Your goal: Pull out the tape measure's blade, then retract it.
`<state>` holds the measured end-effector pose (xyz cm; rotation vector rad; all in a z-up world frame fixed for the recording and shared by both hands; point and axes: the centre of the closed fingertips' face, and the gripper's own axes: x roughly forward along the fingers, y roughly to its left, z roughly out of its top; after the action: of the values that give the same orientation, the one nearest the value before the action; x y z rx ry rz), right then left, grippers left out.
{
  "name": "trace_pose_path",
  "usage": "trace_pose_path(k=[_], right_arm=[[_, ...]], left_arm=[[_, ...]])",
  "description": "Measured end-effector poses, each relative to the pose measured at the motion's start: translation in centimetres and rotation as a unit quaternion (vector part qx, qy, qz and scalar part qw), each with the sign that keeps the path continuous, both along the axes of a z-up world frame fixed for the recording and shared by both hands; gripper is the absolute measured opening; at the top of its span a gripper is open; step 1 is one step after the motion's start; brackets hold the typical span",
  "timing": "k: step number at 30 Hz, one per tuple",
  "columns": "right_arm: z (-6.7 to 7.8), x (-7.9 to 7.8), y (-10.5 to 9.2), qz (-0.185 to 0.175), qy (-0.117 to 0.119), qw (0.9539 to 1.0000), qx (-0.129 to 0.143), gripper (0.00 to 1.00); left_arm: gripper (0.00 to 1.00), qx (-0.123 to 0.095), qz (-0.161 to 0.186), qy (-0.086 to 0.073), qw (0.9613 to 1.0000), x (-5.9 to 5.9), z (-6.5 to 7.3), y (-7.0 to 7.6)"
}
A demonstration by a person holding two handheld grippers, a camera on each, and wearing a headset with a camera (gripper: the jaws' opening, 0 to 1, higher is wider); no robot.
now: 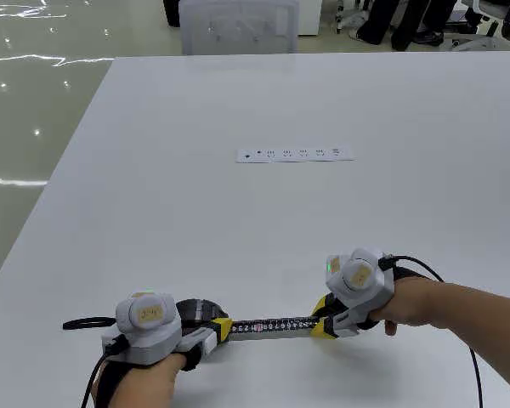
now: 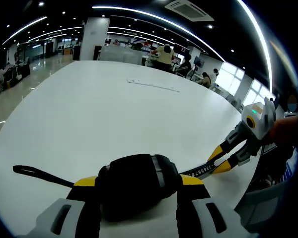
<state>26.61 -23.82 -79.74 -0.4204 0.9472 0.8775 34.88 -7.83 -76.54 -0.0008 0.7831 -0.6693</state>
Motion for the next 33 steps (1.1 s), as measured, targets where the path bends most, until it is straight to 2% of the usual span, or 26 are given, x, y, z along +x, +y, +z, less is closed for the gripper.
trace_pose_path(k=[33], right_arm=[[0.02,0.36,0.63,0.005,-0.005,1.0000,0.003,0.14]], left_arm=[[0.57,-0.003,0.003,0.005,1.0000,0.01,0.05,0.00]])
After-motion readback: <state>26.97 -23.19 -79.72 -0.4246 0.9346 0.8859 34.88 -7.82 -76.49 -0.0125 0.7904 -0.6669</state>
